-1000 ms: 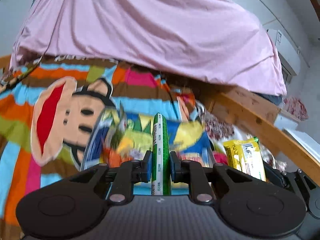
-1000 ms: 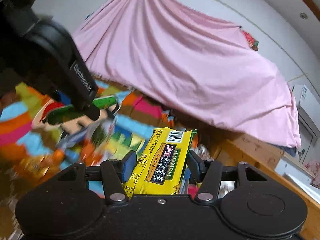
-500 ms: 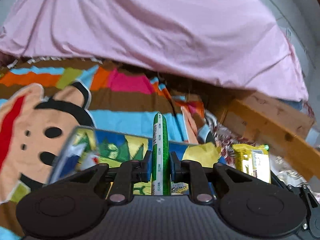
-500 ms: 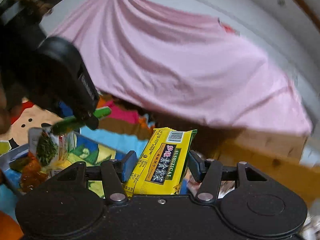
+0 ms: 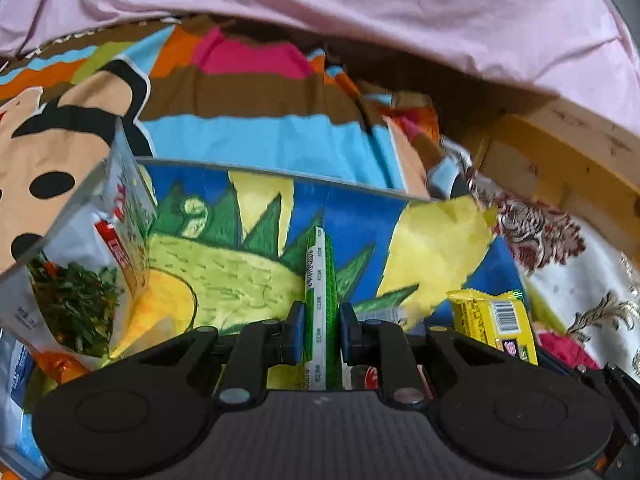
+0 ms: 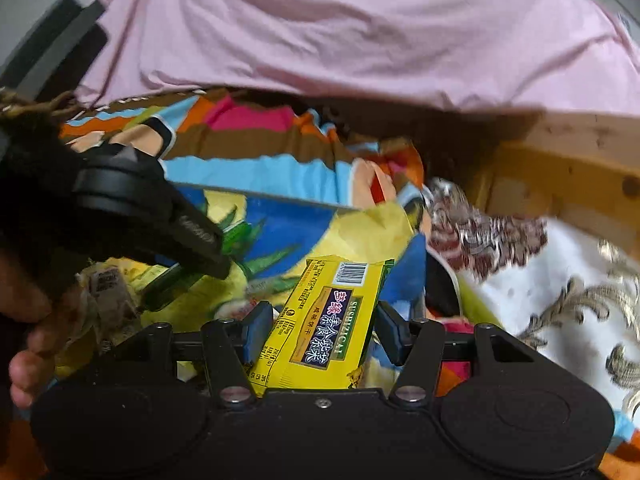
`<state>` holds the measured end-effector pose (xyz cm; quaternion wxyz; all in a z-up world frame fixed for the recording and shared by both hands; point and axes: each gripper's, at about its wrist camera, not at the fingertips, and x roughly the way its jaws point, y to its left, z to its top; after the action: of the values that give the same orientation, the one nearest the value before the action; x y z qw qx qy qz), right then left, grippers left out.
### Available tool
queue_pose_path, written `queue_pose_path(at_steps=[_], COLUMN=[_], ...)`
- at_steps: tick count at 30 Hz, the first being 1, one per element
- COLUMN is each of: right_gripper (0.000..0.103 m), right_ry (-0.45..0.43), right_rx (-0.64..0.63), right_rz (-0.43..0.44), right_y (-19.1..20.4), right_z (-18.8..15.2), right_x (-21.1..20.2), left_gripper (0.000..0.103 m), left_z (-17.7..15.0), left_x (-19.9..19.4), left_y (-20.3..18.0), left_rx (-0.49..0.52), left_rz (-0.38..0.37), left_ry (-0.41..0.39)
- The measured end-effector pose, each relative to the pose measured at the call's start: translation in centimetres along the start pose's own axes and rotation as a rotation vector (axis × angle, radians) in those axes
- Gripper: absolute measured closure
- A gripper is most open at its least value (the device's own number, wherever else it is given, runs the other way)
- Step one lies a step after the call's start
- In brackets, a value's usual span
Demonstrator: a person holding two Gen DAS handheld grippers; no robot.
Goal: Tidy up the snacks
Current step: 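Lower both snacks into the tray and open both tools, then raise both tools and move them toward the mandarin and gold packet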
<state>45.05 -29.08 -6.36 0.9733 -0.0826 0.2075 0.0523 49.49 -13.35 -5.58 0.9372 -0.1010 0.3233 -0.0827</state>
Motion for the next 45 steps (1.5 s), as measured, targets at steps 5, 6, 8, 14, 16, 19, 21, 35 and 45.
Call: queue_pose_path(at_steps=[5,6,8,14,16,19,21,35,45], right_gripper=[0.03,0.027,0.025,0.013,0.011,0.007,0.004,0.001,0.001], right_ry=[0.03,0.028,0.012,-0.025,-0.049,-0.082,-0.11,-0.325,-0.342], right_rx=[0.041,0.047,0.062,0.108,0.13,0.171,0.192,0.248,0.156], right_rz=[0.01,0.008,0.004,0.0,0.004,-0.002,-0.009,0.032,0.078], right_y=[-0.3,-0.5,-0.6,-1.5,-2.0,-2.7,-3.1,-1.3,4.0], right_z=[-0.5,-0.4,-0.2,0.9,1.5,2.6,3.3,8.4,7.0], right_x=[0.0,0.1,-0.1,-1.4,-2.4,-4.1,-5.6,-18.5,-26.2], left_gripper=[0.084,0.083,0.08,0.055,0.048,0.039,0.03,0.001,0.0], left_z=[-0.1,0.0,0.2,0.8,1.0,1.5,1.8,1.8,-3.1], left_x=[0.7,0.7,0.3,-1.5,-2.5,-4.3,-6.1,-20.9,-30.5], left_y=[0.7,0.8,1.0,1.3,1.6,1.9,2.3,4.5,6.3], left_rx=[-0.044,-0.052,-0.057,-0.069,-0.092,-0.114,-0.125,-0.114,-0.04], left_rz=[0.018,0.014,0.019,-0.007,-0.026,-0.038,-0.04,0.016,0.049], left_ry=[0.051,0.056,0.053,0.02,0.0,-0.036,-0.07,-0.285,-0.388])
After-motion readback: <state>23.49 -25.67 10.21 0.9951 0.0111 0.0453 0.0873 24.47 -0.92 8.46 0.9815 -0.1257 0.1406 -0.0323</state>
